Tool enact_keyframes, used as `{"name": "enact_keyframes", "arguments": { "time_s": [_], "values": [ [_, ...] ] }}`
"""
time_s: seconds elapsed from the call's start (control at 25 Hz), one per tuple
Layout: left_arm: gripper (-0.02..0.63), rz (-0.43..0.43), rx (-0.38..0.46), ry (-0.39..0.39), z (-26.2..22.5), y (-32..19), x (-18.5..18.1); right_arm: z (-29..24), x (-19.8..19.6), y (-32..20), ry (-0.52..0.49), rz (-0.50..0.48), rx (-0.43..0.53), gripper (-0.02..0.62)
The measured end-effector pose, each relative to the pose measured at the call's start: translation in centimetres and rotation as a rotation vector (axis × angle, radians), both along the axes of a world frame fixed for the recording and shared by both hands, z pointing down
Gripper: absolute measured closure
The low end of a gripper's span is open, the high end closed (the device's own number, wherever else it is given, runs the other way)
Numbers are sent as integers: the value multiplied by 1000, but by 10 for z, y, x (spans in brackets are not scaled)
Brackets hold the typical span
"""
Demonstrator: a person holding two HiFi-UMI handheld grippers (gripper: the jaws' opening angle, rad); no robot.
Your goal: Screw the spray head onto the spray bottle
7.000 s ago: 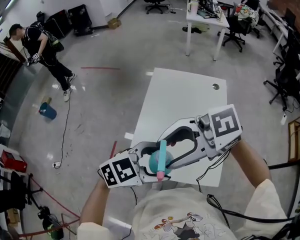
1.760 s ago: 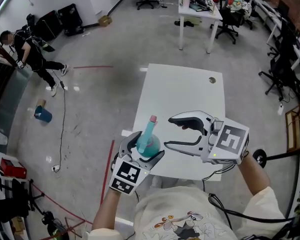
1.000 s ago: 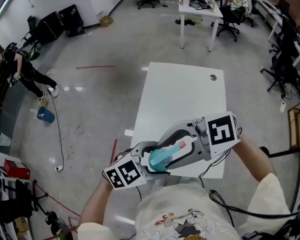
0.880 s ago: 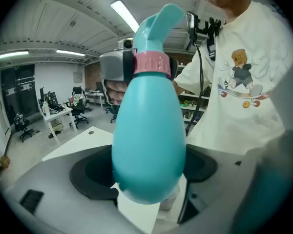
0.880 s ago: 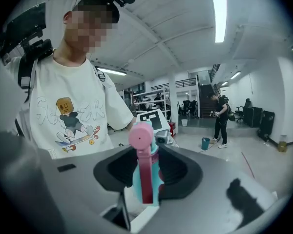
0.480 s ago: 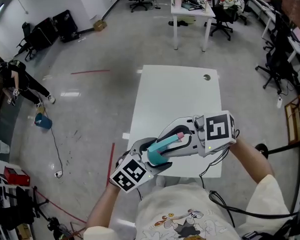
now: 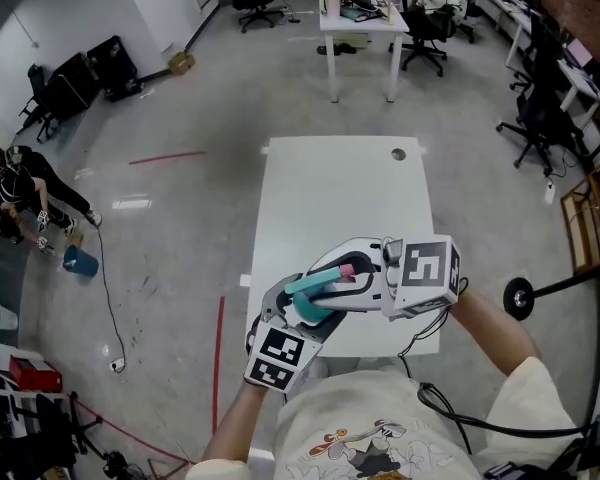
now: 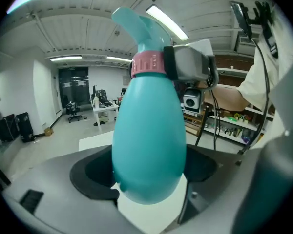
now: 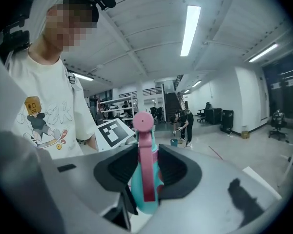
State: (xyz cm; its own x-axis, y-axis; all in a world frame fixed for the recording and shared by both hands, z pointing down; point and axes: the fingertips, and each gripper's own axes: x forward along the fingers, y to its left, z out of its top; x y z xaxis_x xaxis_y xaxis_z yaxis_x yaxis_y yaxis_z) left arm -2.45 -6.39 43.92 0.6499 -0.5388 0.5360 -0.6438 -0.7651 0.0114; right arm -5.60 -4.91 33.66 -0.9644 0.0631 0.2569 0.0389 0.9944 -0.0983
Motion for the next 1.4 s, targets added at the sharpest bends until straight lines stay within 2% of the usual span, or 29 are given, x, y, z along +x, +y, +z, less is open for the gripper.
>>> {"name": "enact_keyframes", "arguments": {
  "time_s": [0.16, 0.4, 0.64, 0.84, 0.92, 1.0, 1.12, 1.24, 1.4],
  "values": [
    [196, -51, -3, 26, -2, -3, 1, 0, 0, -3, -46, 49, -17, 460],
    [196, -94, 14, -26, 3, -12, -6, 3, 0, -12, -79, 120, -20, 460],
    [196, -37, -1, 41, 3, -17, 3, 3, 2, -17, -173, 217, -22, 455],
    [196, 11, -17, 61, 8, -18, 1, 11, 7, -18, -169, 266, -21, 416],
    [196, 54, -16, 54, 11, -15, 1, 8, 10, -13, -159, 255, -7, 411],
    [196, 126, -14, 41, 13, -9, 11, 6, 22, -5, -124, 206, 16, 411],
    [196, 272, -27, 44, 13, 4, 35, -12, 49, 13, -183, 82, 19, 411],
    [196, 424, -50, 87, 2, 15, 31, -30, 59, 25, -218, -11, -6, 411],
    [196, 591, -48, 130, -17, 36, 19, -41, 64, 24, -240, -13, -16, 411]
  ]
}}
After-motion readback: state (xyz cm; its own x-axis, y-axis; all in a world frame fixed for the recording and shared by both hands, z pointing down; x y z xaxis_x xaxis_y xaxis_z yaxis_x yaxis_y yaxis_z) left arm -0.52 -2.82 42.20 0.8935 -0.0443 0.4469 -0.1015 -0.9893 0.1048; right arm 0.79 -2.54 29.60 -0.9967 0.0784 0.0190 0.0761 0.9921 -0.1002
